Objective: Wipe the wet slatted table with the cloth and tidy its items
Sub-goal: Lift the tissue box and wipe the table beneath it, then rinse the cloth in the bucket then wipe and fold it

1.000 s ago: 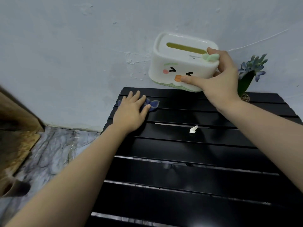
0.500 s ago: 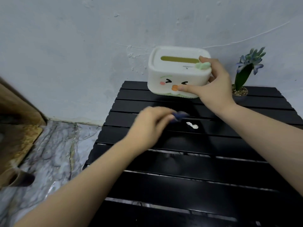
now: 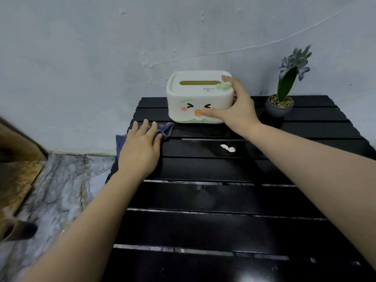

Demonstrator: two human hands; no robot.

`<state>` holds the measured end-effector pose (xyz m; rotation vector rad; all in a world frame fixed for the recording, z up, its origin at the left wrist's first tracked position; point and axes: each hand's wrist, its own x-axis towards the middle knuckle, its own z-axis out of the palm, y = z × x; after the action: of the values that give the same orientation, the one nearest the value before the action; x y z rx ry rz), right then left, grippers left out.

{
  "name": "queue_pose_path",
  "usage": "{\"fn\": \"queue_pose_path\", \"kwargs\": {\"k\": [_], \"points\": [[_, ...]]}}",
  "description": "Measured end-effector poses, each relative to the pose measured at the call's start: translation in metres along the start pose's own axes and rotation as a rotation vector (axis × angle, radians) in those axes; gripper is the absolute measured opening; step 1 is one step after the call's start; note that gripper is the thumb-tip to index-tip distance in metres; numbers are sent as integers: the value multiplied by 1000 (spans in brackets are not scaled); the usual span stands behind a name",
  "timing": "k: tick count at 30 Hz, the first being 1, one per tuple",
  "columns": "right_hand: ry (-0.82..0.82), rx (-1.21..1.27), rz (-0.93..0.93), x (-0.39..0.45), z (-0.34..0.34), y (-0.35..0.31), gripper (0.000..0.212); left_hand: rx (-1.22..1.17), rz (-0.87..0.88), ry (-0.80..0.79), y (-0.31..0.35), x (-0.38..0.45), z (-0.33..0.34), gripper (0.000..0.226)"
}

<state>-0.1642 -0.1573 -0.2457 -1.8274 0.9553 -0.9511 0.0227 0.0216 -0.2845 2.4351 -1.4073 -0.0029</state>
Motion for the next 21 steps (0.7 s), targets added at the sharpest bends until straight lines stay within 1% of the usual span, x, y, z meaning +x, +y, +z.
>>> {"fn": "queue_pose_path", "kwargs": {"k": [2, 4, 6, 8, 11, 15, 17, 19, 20, 21], "points": [[-43, 22, 13, -2, -6, -3, 110, 1, -23, -2, 9, -1, 3, 45], [-45, 9, 53, -16, -16, -7, 110, 12, -30, 11, 19, -2, 6, 44], [-4, -50, 117, -49, -35, -8, 97, 5, -12, 32, 33, -4, 9, 41], [11, -168, 155, -97, -60, -6, 81, -22, 29, 53, 53, -8, 12, 38], [-47, -478, 200, -179, -100, -3, 74, -45, 113, 59, 93, -17, 21, 36], [-113, -697, 312, -256, -133, -9, 77, -165, 241, -34, 157, -37, 32, 38], [-133, -767, 339, -275, -141, -13, 79, -226, 328, -85, 181, -50, 32, 35], [-138, -820, 322, -285, -145, -15, 78, -348, 422, -119, 191, -58, 26, 27], [-140, -839, 309, -287, -146, -15, 78, -427, 428, -155, 191, -59, 20, 26], [-142, -857, 297, -288, -146, -14, 78, -503, 390, -196, 188, -58, 12, 26]]}}
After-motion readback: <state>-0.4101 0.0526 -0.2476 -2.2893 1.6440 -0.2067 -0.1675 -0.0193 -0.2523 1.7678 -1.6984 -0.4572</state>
